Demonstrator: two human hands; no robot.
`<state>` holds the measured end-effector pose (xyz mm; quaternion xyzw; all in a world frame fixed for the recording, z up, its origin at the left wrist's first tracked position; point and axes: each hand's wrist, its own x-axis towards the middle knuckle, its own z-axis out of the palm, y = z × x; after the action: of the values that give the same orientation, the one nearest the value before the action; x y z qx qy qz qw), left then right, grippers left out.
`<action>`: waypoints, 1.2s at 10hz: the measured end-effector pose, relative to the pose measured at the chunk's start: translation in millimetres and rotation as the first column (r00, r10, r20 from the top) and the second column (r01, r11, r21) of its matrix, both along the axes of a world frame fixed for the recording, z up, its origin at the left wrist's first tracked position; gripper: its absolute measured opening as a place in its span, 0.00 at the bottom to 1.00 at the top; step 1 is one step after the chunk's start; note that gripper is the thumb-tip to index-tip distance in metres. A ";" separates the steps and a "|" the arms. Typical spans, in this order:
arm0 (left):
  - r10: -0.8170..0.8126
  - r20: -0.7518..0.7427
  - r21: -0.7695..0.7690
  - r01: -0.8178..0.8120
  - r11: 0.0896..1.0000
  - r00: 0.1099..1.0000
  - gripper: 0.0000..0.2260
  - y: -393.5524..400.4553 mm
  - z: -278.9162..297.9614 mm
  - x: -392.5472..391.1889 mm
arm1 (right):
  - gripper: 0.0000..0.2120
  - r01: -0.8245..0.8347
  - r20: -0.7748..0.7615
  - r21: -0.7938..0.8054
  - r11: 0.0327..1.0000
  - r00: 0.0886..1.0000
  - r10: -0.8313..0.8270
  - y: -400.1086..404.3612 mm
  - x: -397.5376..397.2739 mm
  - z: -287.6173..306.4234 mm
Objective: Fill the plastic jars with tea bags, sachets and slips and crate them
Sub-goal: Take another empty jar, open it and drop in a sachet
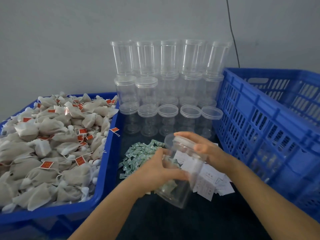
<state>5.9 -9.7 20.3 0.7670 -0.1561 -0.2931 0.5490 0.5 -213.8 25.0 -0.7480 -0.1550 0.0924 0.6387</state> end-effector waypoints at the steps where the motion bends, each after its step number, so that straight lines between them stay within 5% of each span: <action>1: -0.317 -0.406 -0.521 0.069 0.851 0.857 0.39 5.8 -3.9 -12.7 | 0.32 -0.214 0.010 0.045 0.976 0.977 0.214 -6.0 2.0 10.6; 2: -0.146 -0.175 -0.350 0.077 0.934 0.974 0.39 1.9 -10.5 -23.5 | 0.39 -0.125 -0.013 0.037 0.991 0.992 0.125 -14.4 1.2 11.4; 3: -0.023 0.716 0.300 -0.277 0.913 0.698 0.43 -0.1 -16.9 -25.9 | 0.44 0.175 -0.399 -0.035 0.984 0.900 -0.175 -13.7 12.2 17.9; 4: -0.252 0.949 0.315 -0.537 0.783 0.189 0.43 -2.9 -28.1 -22.8 | 0.54 -0.049 -0.498 -0.302 0.952 0.860 -0.114 -5.4 10.3 10.5; 5: -0.300 0.950 0.292 -0.568 0.769 0.083 0.39 -4.0 -37.0 -16.4 | 0.51 -0.060 -0.496 -0.307 0.950 0.862 -0.106 -2.1 10.6 -0.8; 6: -0.308 0.942 0.331 -0.541 0.773 0.136 0.40 0.2 -42.7 -16.5 | 0.38 -0.049 -0.445 -0.281 0.958 0.891 -0.086 -0.7 9.8 -2.7; 7: -0.199 0.865 0.401 -0.398 0.825 0.460 0.43 6.9 -36.9 -16.2 | 0.26 -0.103 -0.311 -0.324 0.940 0.950 -0.003 -1.5 8.0 0.9; 8: -0.024 0.488 0.221 -0.097 0.970 0.872 0.43 16.1 -36.1 -16.1 | 0.33 -0.222 -0.215 -0.420 0.880 0.966 0.141 -8.5 6.2 14.8; 9: -0.040 0.176 0.028 0.035 0.999 0.984 0.41 20.7 -35.3 -15.4 | 0.35 -0.343 -0.198 -0.428 0.836 0.938 0.283 -12.6 5.9 20.0; 10: -0.146 -0.245 -0.339 0.056 0.939 0.958 0.37 26.1 -41.5 -14.5 | 0.34 -0.416 -0.094 -0.181 0.891 0.909 0.405 -24.3 8.6 21.3; 11: -0.157 -0.404 -0.526 -0.088 0.846 0.901 0.39 35.0 -51.3 -11.9 | 0.35 -0.286 0.047 0.213 0.934 0.958 0.283 -45.2 19.6 24.5; 12: 0.038 -0.154 -0.385 -0.096 0.918 0.987 0.33 31.4 -57.2 -11.6 | 0.31 0.147 0.032 0.308 0.940 0.986 -0.164 -40.3 42.7 7.9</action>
<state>-5.6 21.7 -36.9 0.6236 -0.1453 -0.2913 0.7107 43.2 -254.1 32.9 -0.6528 -0.1262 -0.0049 0.7469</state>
